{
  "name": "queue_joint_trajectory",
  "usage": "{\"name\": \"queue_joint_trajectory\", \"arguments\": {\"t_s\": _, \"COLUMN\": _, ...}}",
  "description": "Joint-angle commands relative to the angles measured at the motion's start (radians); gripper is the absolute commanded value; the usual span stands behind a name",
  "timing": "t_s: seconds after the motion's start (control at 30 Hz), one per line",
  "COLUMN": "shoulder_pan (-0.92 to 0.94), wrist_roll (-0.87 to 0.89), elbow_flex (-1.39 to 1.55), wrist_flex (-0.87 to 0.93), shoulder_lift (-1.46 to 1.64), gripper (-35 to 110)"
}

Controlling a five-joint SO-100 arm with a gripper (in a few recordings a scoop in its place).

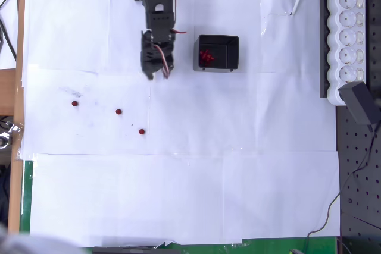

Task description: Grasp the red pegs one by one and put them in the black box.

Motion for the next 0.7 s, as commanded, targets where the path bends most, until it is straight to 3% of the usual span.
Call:
{"name": "queue_joint_trajectory", "arguments": {"t_s": 0.0, "shoulder_pan": -0.014, "wrist_roll": -0.061, "elbow_flex": -0.025, "wrist_flex": -0.377, "shoulder_lift": 0.071, "gripper": 14}}
{"name": "queue_joint_trajectory", "arguments": {"t_s": 0.1, "shoulder_pan": 0.008, "wrist_roll": -0.081, "elbow_flex": -0.074, "wrist_flex": -0.568, "shoulder_lift": 0.152, "gripper": 15}}
{"name": "queue_joint_trajectory", "arguments": {"t_s": 0.23, "shoulder_pan": 0.051, "wrist_roll": -0.089, "elbow_flex": -0.078, "wrist_flex": -0.681, "shoulder_lift": 0.25, "gripper": 17}}
{"name": "queue_joint_trajectory", "arguments": {"t_s": 0.67, "shoulder_pan": 0.124, "wrist_roll": -0.074, "elbow_flex": 0.163, "wrist_flex": -0.805, "shoulder_lift": 0.591, "gripper": 17}}
